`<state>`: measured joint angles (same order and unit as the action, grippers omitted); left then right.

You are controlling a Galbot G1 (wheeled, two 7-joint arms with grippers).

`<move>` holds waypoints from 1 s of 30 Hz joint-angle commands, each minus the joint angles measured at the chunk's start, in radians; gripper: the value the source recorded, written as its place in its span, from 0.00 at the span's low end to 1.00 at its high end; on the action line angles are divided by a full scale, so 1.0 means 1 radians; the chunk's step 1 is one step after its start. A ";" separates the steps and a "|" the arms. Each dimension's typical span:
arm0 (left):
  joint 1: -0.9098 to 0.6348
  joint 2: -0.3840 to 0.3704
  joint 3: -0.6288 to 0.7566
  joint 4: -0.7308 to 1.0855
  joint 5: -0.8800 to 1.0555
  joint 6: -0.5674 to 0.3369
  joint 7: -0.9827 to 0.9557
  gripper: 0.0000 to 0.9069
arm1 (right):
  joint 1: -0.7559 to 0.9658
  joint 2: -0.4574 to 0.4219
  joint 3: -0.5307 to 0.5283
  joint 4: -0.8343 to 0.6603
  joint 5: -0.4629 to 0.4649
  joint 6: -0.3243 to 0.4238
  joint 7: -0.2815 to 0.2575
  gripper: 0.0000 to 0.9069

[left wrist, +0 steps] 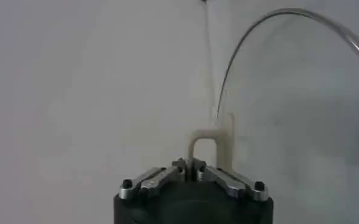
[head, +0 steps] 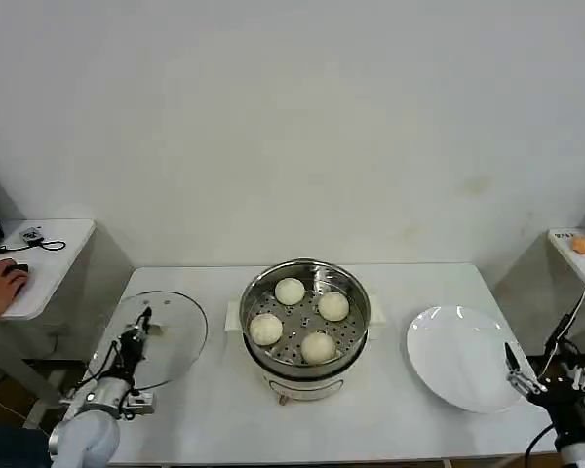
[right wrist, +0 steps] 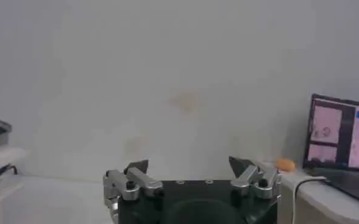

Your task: Take steamed baozi put them in steamer then cover it.

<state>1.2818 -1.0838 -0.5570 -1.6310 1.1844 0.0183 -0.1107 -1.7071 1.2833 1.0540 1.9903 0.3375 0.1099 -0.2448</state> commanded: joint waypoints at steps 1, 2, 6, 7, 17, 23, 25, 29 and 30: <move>0.090 0.036 -0.083 -0.323 -0.055 0.197 0.059 0.00 | -0.006 -0.008 -0.031 -0.030 -0.038 0.022 -0.030 1.00; 0.098 0.038 -0.093 -0.358 -0.036 0.214 0.088 0.00 | -0.006 -0.006 -0.040 -0.030 -0.043 0.024 -0.031 1.00; 0.099 0.061 -0.074 -0.477 -0.057 0.260 0.160 0.00 | 0.001 -0.002 -0.078 -0.036 -0.068 0.029 -0.037 1.00; 0.094 0.067 -0.067 -0.490 -0.067 0.268 0.171 0.00 | 0.003 -0.002 -0.088 -0.038 -0.070 0.029 -0.036 1.00; -0.030 0.054 0.125 -0.596 -0.004 0.395 0.350 0.00 | 0.010 0.032 -0.122 -0.012 -0.161 0.045 -0.036 1.00; -0.082 -0.064 0.231 -0.549 0.110 0.389 0.402 0.00 | 0.029 0.070 -0.168 -0.017 -0.213 0.038 -0.033 1.00; -0.106 -0.090 0.266 -0.522 0.135 0.387 0.415 0.00 | 0.033 0.085 -0.179 -0.018 -0.235 0.036 -0.032 1.00; -0.156 -0.174 0.334 -0.466 0.193 0.384 0.442 0.00 | 0.031 0.093 -0.185 -0.019 -0.249 0.036 -0.033 1.00; -0.165 -0.199 0.350 -0.454 0.207 0.384 0.446 0.00 | 0.030 0.095 -0.185 -0.019 -0.253 0.036 -0.033 1.00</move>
<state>1.2261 -1.1123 -0.3948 -2.1261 1.2521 0.3613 0.2324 -1.6820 1.3485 0.9028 1.9712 0.1508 0.1451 -0.2771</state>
